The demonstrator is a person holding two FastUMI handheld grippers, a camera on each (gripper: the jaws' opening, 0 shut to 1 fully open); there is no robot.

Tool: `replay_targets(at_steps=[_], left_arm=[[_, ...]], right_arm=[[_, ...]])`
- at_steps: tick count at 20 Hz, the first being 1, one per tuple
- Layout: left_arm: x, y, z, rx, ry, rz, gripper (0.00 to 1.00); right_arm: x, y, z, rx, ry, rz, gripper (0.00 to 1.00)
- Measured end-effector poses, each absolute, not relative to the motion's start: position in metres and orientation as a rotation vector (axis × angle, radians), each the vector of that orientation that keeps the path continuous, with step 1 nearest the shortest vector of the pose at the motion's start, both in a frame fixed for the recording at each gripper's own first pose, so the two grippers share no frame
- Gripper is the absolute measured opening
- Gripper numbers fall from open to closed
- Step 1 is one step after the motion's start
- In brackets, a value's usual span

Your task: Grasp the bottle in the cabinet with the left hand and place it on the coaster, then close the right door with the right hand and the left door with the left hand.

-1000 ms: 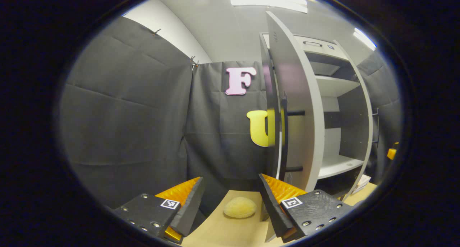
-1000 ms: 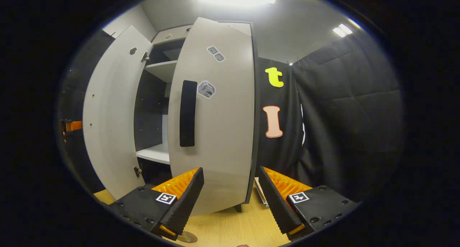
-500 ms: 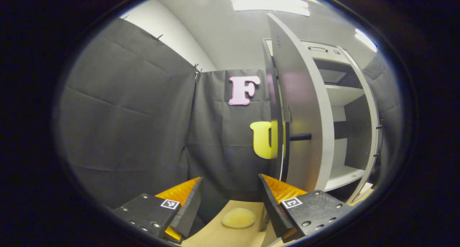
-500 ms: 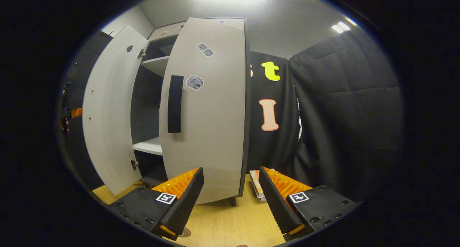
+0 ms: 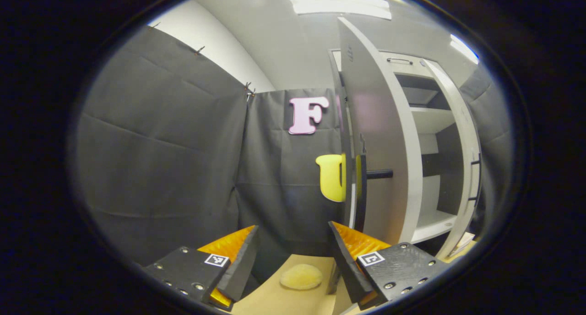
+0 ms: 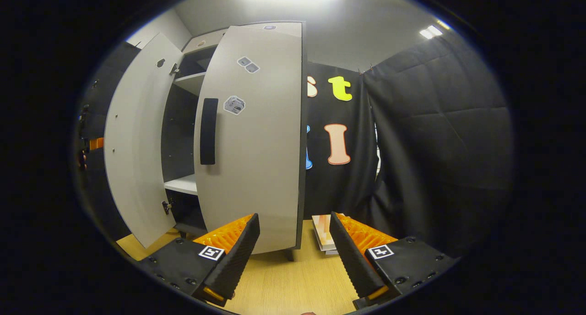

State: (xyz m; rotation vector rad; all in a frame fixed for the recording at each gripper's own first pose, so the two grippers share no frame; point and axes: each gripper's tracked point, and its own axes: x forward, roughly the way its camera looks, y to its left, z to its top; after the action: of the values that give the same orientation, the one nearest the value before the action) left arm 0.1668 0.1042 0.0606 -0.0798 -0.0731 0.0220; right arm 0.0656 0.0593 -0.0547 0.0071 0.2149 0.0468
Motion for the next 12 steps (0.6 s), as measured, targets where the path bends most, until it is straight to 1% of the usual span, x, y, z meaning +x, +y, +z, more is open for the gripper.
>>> replay_targets(at_steps=[5,12], left_arm=[[0.162,0.066,0.067,-0.077,-0.093,-0.021,0.87],[0.162,0.038,0.067,-0.09,-0.095,-0.05,0.87]], right_arm=[[0.061,0.046,-0.054,-0.006,0.213,0.049,0.98],[0.055,0.024,-0.054,-0.002,0.217,0.037,0.98]])
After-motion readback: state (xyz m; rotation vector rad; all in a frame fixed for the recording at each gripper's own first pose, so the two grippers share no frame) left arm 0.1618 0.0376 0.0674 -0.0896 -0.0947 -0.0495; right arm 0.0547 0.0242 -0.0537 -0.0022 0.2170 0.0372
